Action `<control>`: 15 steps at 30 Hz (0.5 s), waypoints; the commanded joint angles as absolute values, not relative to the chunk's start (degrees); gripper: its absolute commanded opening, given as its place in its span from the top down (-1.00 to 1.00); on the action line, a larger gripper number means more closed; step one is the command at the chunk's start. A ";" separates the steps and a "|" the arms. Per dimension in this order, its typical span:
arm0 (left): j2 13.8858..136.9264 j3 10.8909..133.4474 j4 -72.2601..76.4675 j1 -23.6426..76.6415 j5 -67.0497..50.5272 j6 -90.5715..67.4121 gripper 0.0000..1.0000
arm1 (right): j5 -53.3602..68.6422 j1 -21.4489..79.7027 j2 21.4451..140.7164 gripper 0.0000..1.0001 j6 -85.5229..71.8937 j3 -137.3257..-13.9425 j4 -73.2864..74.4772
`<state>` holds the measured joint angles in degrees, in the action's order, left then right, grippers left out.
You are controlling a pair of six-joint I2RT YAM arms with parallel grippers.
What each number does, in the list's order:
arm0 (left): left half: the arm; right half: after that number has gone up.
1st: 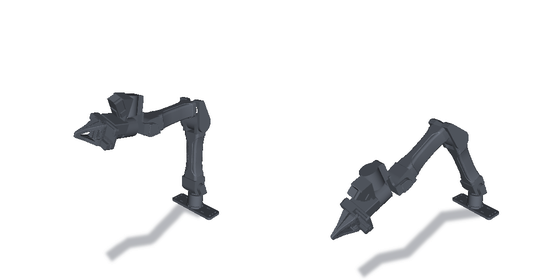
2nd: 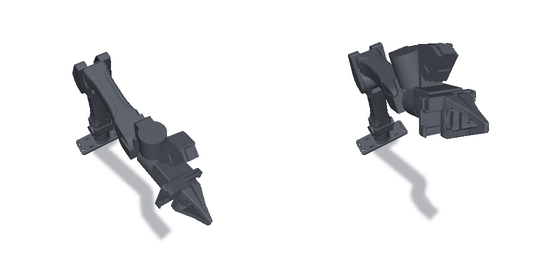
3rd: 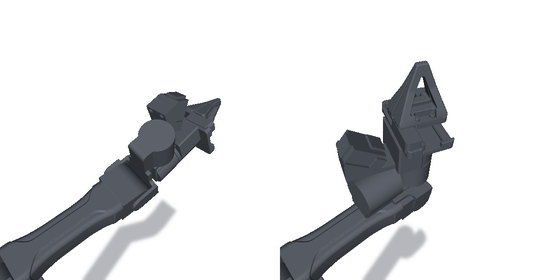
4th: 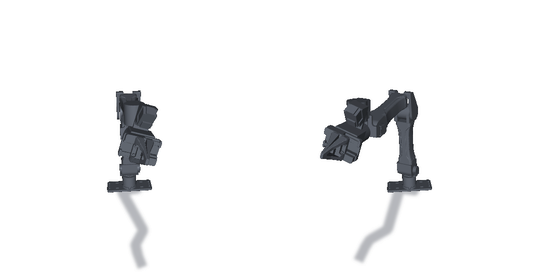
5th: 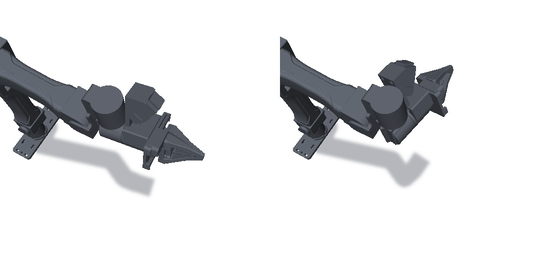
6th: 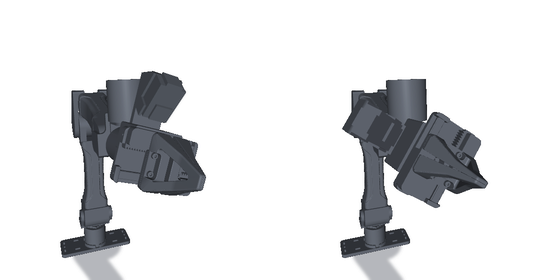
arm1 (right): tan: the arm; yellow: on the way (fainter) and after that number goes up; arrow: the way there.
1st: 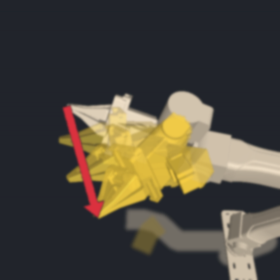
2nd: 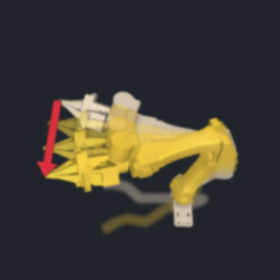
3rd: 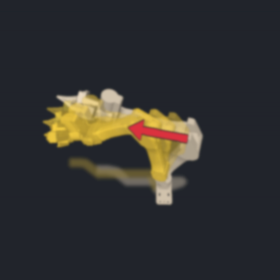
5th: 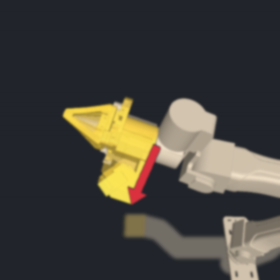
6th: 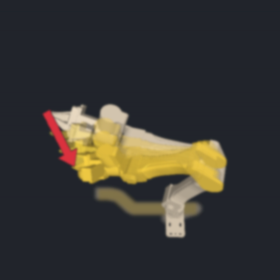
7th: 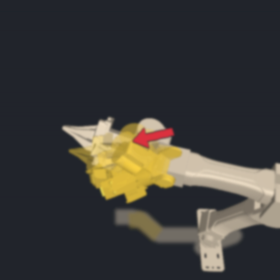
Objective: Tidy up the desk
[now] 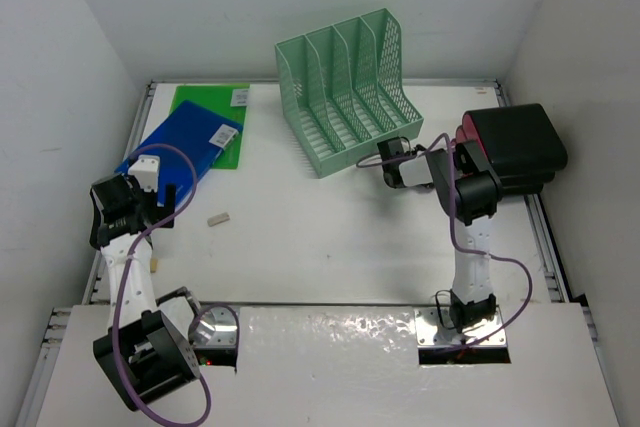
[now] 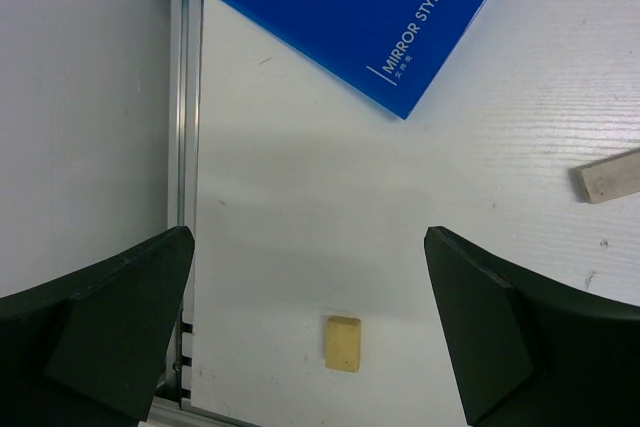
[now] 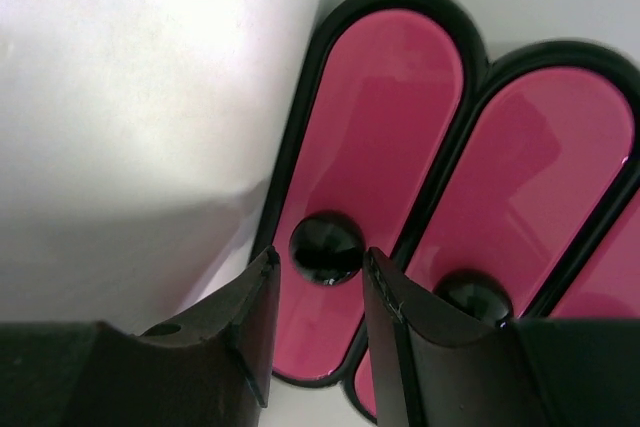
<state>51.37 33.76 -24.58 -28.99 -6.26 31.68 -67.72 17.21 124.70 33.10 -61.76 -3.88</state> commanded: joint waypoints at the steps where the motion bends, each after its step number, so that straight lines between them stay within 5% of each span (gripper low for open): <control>1: 50.54 34.89 -22.85 -29.36 -6.77 31.91 -0.99 | -70.12 15.73 125.86 0.26 39.43 -61.35 -12.18; 11: 50.10 35.33 -23.64 -29.44 -7.30 31.81 -0.99 | -70.23 15.03 126.83 0.33 43.51 -59.68 -16.96; 14: 49.92 35.24 -23.47 -29.44 -6.86 31.99 -0.99 | -69.79 15.12 126.30 0.62 42.37 -59.50 -16.53; 15: 49.83 35.16 -23.55 -29.44 -6.86 31.99 -0.99 | -69.87 15.20 125.78 0.91 41.84 -59.33 -16.52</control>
<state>51.24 33.76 -24.67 -28.99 -6.50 31.68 -69.71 15.81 126.37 42.39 -59.44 -14.55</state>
